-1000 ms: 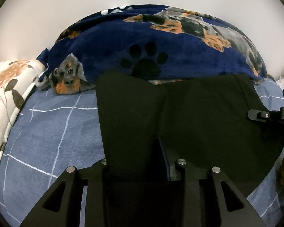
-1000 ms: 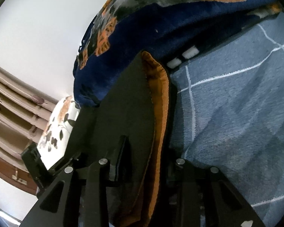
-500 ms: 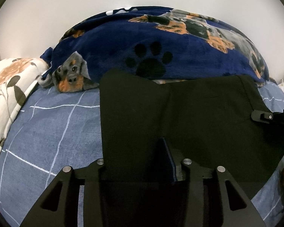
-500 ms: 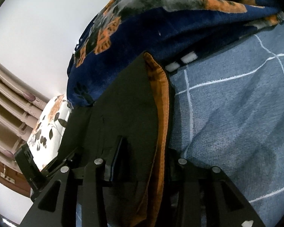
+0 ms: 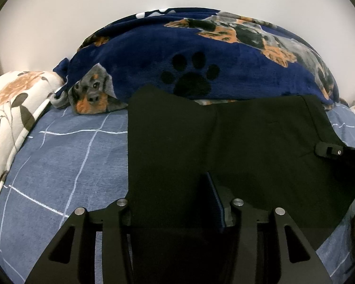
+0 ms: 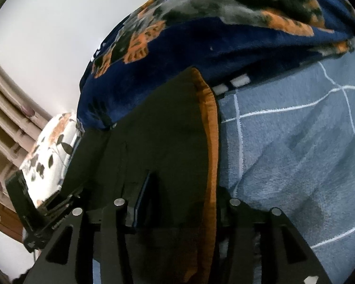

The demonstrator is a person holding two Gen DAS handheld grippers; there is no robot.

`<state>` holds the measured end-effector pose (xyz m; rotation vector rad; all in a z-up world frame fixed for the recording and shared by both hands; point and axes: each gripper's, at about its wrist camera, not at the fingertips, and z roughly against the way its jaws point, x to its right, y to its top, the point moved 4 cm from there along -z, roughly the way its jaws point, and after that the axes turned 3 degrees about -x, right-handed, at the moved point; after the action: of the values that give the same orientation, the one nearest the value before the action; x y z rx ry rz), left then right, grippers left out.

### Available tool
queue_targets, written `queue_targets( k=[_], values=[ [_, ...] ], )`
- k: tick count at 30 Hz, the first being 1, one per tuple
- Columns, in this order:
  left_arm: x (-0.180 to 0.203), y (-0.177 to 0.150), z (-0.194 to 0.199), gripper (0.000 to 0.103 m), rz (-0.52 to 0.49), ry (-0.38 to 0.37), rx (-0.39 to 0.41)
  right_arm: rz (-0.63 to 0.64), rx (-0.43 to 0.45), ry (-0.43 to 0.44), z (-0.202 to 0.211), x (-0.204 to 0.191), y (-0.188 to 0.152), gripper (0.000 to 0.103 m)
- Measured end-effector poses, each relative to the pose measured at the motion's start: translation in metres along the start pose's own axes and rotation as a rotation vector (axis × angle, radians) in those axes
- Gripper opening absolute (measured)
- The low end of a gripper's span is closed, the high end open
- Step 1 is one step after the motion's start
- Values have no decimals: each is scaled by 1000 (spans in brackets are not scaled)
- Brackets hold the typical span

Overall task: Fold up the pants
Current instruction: 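Lower the folded black pants onto the sheet with both grippers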

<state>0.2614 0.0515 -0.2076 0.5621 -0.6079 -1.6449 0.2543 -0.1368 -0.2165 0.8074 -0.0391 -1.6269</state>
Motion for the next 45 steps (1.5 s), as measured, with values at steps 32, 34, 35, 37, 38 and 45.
queue_targets(
  k=[32,34,35,37,38,45],
  values=[
    [-2,-1,1,53,-2,34,5,118,3,-105,-9,-17,-1,63],
    [-2,-1,1,53,-2,35,5,123,3,-108,-9,-18,-1,64],
    [-2,-1,1,53,-2,35,5,124,3,-109,-9,-18,-1,65],
    [-3,-1,1,53,-1,35,5,127,2,-110,-10,-19,-1,66],
    [-3,-1,1,53,-1,36,6,128,2,-110,-10,-19,-1,66],
    [-3,0,1,54,-2,39,6,143,1,-118,-11,-21,0,72]
  ],
)
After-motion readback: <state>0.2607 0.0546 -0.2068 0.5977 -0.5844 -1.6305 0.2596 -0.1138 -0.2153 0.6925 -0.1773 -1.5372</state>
